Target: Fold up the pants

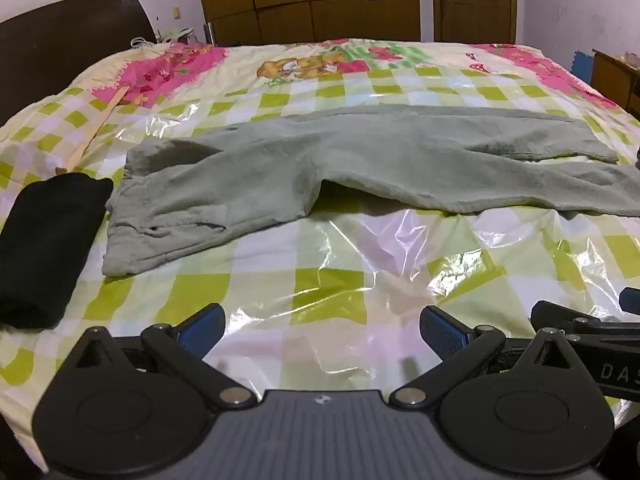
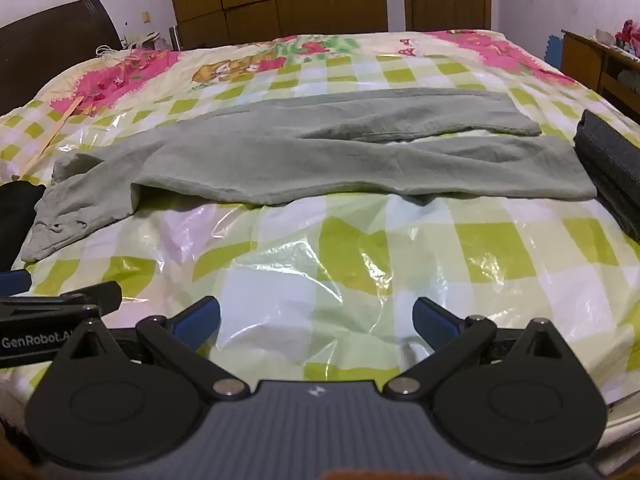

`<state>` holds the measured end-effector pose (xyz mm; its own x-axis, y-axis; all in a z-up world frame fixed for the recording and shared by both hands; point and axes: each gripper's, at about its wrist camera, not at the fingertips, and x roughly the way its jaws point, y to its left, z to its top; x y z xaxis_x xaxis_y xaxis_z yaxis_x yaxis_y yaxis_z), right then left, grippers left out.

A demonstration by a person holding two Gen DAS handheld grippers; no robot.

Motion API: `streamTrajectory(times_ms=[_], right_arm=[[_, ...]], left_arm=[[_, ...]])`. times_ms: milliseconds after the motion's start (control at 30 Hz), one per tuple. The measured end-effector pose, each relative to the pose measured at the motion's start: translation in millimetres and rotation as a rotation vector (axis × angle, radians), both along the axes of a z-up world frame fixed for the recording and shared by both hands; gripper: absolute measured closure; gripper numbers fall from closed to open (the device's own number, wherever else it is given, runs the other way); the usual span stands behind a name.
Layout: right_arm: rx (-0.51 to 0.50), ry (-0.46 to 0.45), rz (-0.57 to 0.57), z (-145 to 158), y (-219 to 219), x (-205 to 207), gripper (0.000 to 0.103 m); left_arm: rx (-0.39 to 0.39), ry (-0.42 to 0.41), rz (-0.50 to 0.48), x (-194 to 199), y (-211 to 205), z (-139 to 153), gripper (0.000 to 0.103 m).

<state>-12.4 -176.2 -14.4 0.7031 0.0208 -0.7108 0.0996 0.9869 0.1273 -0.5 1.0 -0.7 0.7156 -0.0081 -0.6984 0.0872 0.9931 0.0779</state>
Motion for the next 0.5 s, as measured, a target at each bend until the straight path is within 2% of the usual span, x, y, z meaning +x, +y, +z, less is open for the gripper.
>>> streamTrajectory(times_ms=[133, 500], right_arm=[[0.002, 0.011, 0.007, 0.6, -0.8, 1.0, 0.001], [-0.017, 0.015, 0.018, -3.8, 4.8, 1.7, 0.001]], left_arm=[[0.016, 0.025, 0.004, 2.5, -1.7, -5.4, 0.000], [-0.007, 0.049, 0.006, 5.8, 0.6, -10.7, 0.000]])
